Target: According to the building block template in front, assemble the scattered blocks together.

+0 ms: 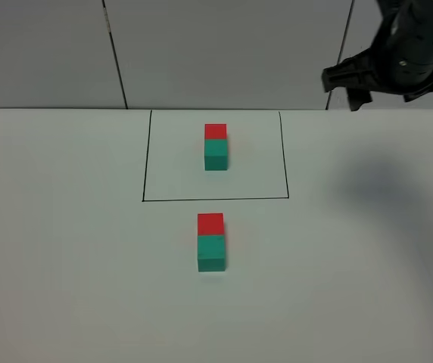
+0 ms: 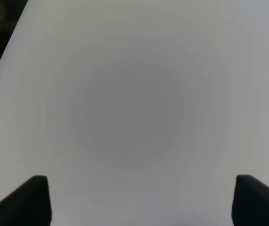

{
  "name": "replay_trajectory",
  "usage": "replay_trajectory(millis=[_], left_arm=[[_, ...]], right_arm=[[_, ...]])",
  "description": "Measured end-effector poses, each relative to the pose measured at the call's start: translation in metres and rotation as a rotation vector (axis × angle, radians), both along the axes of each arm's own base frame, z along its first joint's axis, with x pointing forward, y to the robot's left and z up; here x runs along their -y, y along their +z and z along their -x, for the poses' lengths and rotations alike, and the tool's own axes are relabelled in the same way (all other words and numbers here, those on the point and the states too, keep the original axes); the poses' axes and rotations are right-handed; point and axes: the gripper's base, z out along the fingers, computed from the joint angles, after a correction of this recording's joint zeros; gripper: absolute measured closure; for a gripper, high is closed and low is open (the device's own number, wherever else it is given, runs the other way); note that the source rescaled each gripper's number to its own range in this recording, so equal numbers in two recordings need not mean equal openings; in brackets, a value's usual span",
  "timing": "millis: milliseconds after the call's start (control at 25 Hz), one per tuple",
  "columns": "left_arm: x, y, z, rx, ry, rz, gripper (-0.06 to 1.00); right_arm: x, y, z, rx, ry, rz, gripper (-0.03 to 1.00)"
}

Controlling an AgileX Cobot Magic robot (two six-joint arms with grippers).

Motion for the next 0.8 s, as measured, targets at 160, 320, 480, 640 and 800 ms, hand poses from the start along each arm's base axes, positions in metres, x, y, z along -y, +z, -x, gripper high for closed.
replay_trajectory(millis=[160,320,480,640,800], left_arm=[[0.0,0.0,0.0,0.0,0.0,0.0,0.01],[0.0,0.0,0.0,0.0,0.0,0.0,0.01],[0.0,0.0,0.0,0.0,0.0,0.0,0.01],[0.0,0.0,0.0,0.0,0.0,0.0,0.01],[0.0,0.0,0.0,0.0,0.0,0.0,0.01]], right_arm=[[0.045,0.007,0.002,-0.003,-0.074,-0.037,0.3],[0.086,0.011,0.017,-0.013,-0.163,-0.039,0.3],[0.104,0.013,0.044,-0.026,-0.205,-0.022,0.3],[0.107,0.014,0.079,-0.009,-0.216,0.002,0.3],[0.107,0.011,0.123,0.057,-0.23,-0.018,0.3]])
